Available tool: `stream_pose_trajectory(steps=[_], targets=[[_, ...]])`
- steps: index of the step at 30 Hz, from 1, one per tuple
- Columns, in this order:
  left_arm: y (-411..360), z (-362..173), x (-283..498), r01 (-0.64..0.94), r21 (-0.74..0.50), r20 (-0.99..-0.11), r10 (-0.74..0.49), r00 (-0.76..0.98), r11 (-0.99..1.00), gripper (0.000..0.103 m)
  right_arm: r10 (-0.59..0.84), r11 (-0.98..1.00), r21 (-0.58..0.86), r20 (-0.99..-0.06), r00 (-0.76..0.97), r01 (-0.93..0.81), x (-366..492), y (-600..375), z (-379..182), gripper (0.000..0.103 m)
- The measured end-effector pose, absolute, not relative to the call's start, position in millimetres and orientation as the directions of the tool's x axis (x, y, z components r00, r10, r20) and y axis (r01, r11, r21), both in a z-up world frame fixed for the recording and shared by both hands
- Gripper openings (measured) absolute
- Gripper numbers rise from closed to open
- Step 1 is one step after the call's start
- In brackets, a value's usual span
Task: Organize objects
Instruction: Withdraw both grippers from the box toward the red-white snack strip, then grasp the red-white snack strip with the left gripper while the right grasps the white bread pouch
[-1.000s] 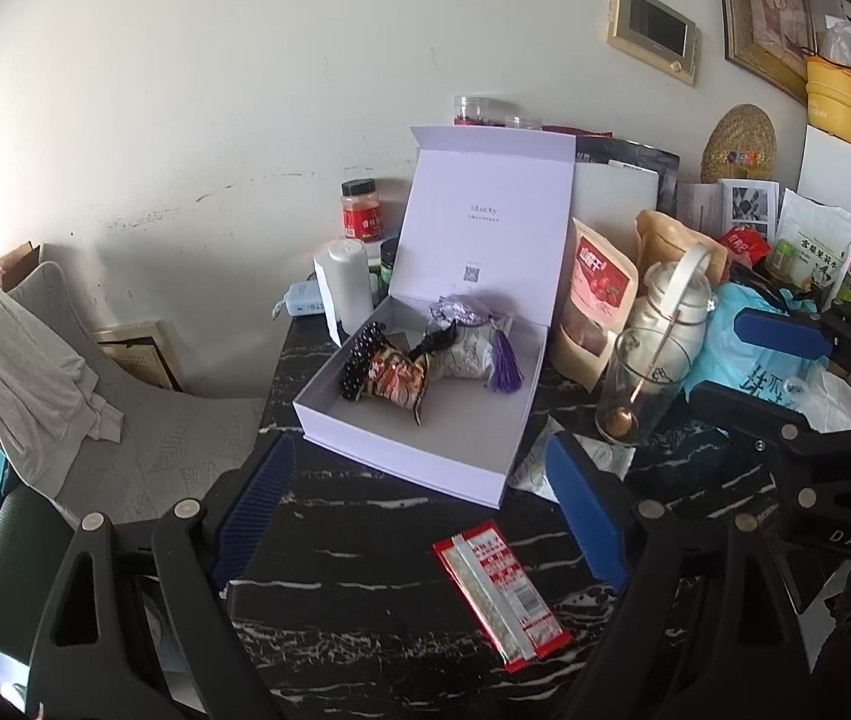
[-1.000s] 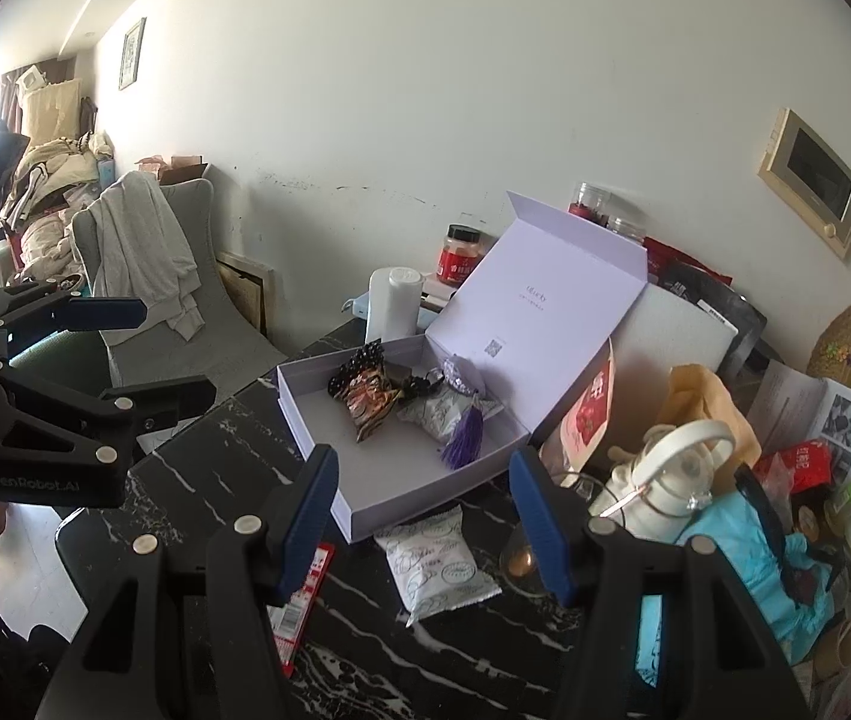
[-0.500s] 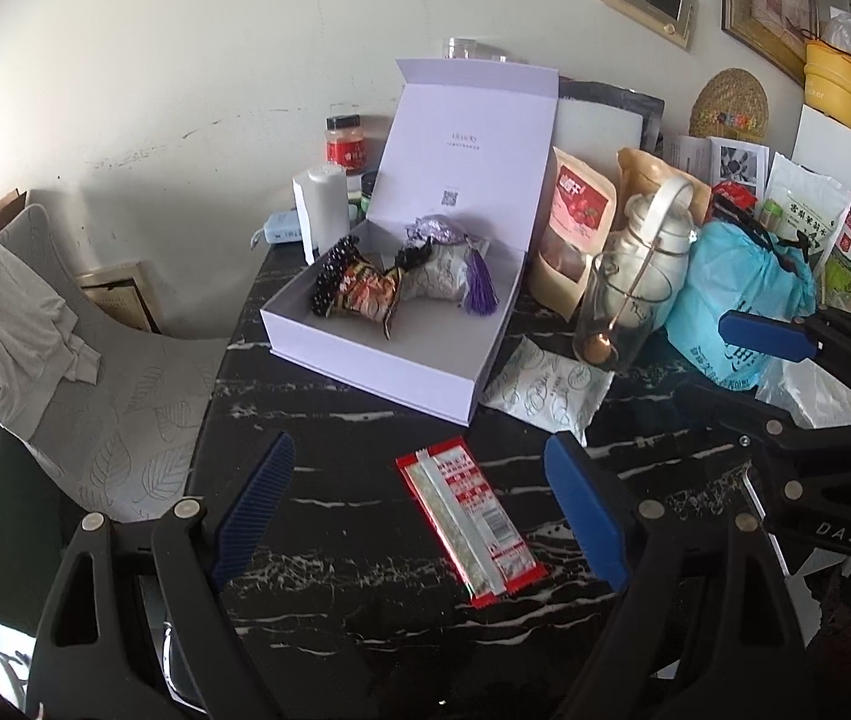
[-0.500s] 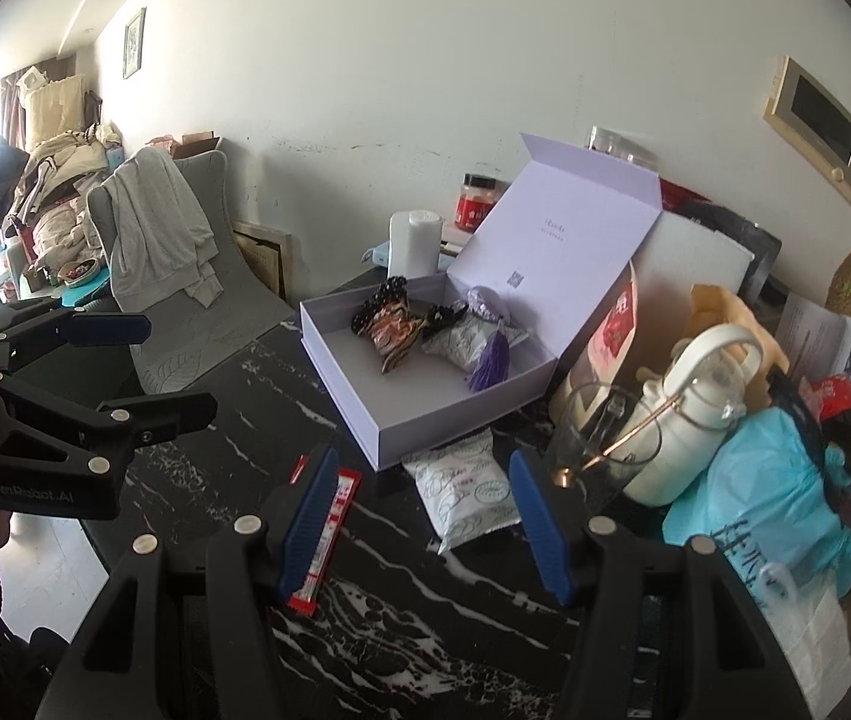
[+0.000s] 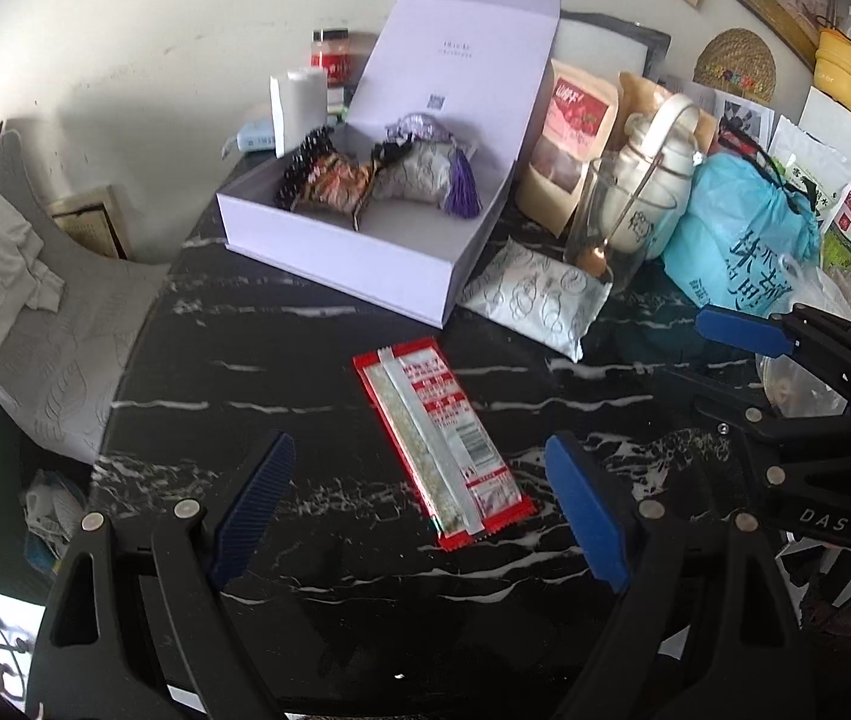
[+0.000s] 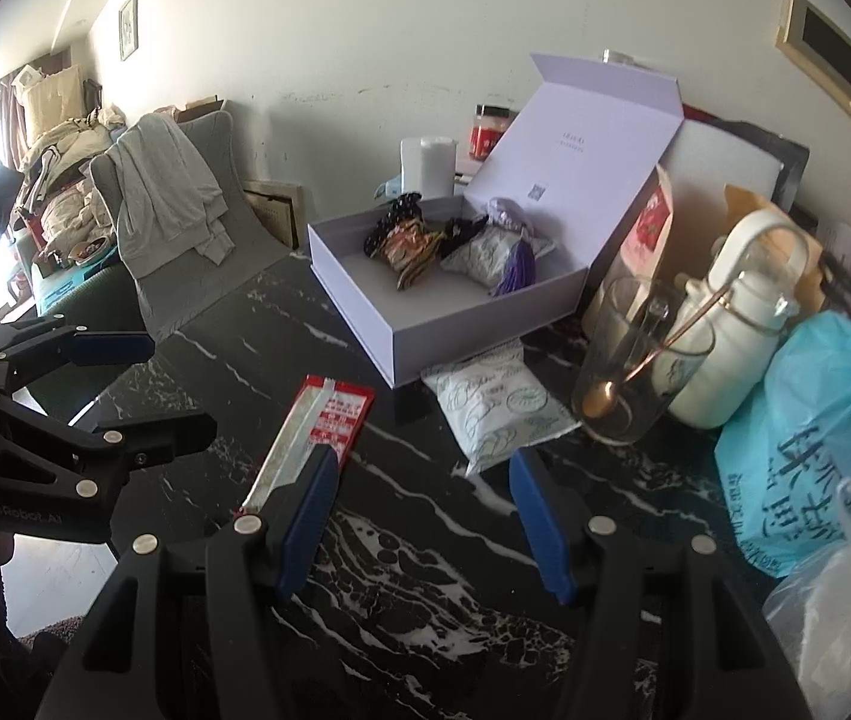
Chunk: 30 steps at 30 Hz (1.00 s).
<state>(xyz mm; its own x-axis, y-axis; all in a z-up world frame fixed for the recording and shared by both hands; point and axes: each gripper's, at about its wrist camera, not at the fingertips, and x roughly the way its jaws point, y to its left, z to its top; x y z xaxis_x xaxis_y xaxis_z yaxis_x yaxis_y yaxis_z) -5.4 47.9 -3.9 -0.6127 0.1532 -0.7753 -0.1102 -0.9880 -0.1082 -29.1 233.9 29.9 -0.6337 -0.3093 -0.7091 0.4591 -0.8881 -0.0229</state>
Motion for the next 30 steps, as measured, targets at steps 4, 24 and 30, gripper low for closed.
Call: stream_pose_trajectory(steps=[4, 24, 30], targets=[[50, -23, -11, -0.103, -0.125, -0.792, 0.162, -0.589, -0.987, 0.085, -0.313, -0.882, -0.012, -0.732, -0.605, 0.471, -34, 236, 12, 0.06], [64, -91, -58, -0.04, -0.147, -0.884, 0.15, -0.442, -0.988, 0.089, -0.313, -0.878, 0.0, -0.757, -0.573, 0.479, -75, 240, -28, 0.074], [75, -96, -66, -0.056, -0.061, -0.881, 0.08, -0.466, -0.997, 0.094, -0.295, -0.879, -0.017, -0.766, -0.572, 0.476, -101, 239, -30, 0.078]])
